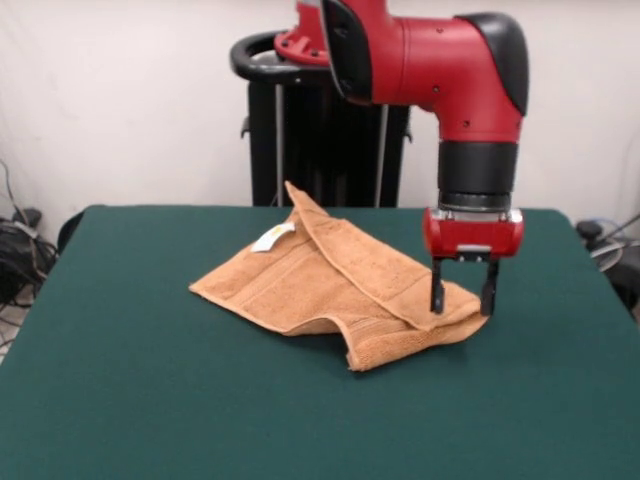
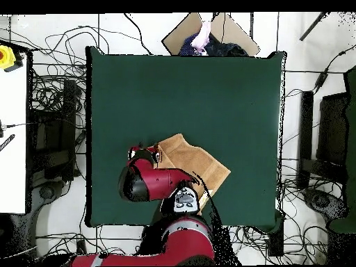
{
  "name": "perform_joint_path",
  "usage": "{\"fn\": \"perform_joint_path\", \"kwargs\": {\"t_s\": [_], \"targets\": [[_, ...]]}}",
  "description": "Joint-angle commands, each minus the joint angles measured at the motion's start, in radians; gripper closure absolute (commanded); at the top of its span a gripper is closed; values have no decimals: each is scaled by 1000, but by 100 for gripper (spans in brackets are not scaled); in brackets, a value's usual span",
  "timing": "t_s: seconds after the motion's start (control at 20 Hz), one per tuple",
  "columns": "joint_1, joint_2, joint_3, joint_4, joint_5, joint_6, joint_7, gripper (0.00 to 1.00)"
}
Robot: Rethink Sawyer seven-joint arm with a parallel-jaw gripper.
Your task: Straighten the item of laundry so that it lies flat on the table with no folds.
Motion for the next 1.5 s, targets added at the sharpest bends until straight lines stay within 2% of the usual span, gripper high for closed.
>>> {"fn": "perform_joint_path", "kwargs": {"t_s": [0.05, 0.2, 0.3, 0.45, 0.75, 0.95, 1.5], "targets": [[62, 146, -33, 19, 73, -175, 231, 0], [85, 191, -45, 20, 93, -203, 214, 0], [169, 195, -132, 9, 150, -148, 150, 0], [259, 151, -252, 20, 195, -34, 80, 0], [354, 99, -350, 54, 217, 33, 93, 0], [348, 75, -336, 71, 193, 21, 138, 0], [321, 249, -294, 32, 206, -189, 212, 0]]}}
